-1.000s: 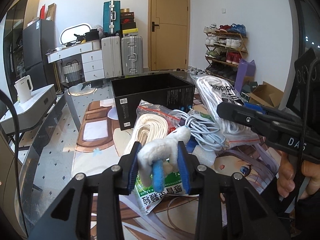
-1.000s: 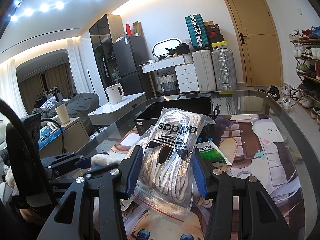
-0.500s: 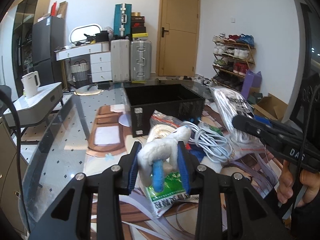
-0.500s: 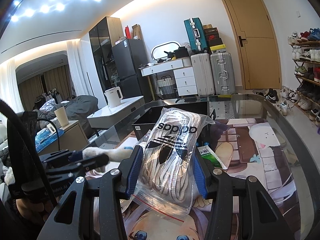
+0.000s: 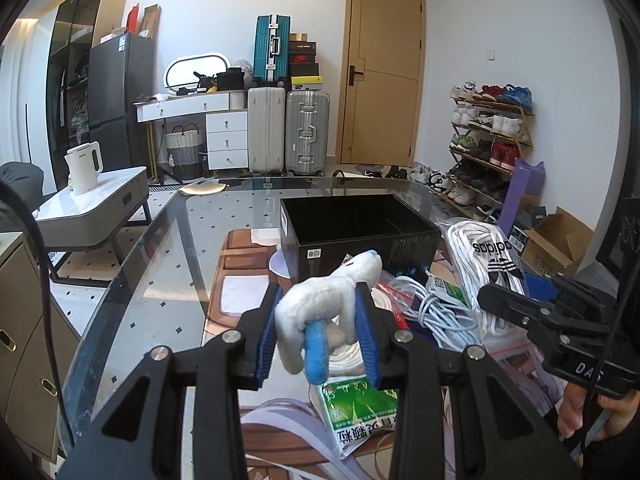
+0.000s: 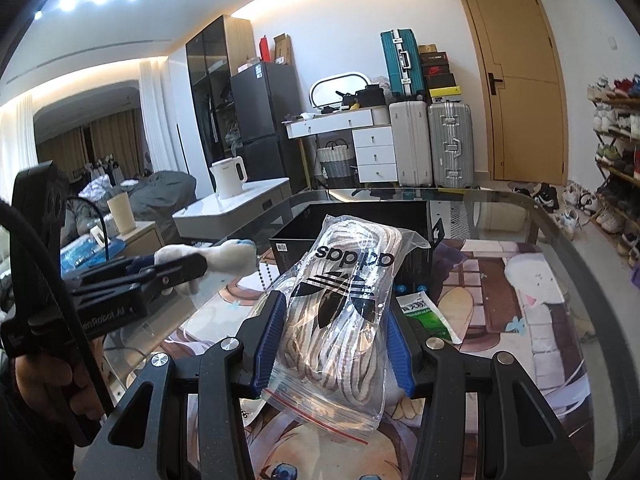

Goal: Organize soft objects
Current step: 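Carry the plush toy and adidas bag over the black box with both grippers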

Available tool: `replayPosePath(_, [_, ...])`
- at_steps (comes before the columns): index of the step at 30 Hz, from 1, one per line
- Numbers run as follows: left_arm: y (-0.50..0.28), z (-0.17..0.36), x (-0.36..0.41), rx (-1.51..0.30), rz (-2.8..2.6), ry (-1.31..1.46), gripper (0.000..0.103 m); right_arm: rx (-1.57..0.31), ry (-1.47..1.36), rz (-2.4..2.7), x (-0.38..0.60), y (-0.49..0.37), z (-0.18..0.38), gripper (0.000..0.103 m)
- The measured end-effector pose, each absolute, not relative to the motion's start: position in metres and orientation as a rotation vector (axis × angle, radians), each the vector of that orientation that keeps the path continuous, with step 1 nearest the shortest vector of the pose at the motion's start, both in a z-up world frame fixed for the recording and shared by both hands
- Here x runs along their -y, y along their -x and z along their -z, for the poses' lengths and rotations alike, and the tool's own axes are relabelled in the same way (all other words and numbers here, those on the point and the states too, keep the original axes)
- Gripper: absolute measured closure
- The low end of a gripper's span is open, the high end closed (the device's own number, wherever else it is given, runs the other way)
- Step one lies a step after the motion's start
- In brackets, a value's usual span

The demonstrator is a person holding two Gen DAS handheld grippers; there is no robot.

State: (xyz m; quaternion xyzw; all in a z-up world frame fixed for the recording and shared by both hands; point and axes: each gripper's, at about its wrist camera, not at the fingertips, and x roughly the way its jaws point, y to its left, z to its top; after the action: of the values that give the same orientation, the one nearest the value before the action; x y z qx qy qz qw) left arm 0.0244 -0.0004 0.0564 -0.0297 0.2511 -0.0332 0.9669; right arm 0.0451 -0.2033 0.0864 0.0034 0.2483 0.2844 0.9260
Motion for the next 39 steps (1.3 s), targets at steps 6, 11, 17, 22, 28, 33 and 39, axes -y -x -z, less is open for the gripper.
replayPosePath(6, [-0.031,-0.061,-0.004,-0.503,0.053,0.064,0.069,-0.513,0.024,-0.565,0.203,-0.052,-0.097,0.055])
replayPosePath(11, [-0.036,-0.065,-0.005,-0.497,0.053,0.063,0.069,-0.509,0.039,-0.562,0.203,-0.059,-0.107,0.055])
replayPosePath(17, [-0.048,-0.069,-0.008,-0.489,0.053,0.075,0.069,-0.551,0.034,-0.551,0.204,-0.077,-0.111,0.055])
replayPosePath(22, [-0.058,-0.077,-0.012,-0.475,0.052,0.088,0.069,-0.561,0.035,-0.548,0.204,-0.088,-0.118,0.055])
replayPosePath(28, [-0.070,-0.090,-0.013,-0.445,0.046,0.088,0.069,-0.562,0.062,-0.554,0.199,-0.097,-0.125,0.055])
replayPosePath(33, [-0.077,-0.096,-0.014,-0.431,0.042,0.087,0.069,-0.561,0.066,-0.559,0.196,-0.103,-0.132,0.055])
replayPosePath(39, [-0.088,-0.095,-0.017,-0.431,0.037,0.094,0.069,-0.571,0.063,-0.557,0.197,-0.116,-0.135,0.055])
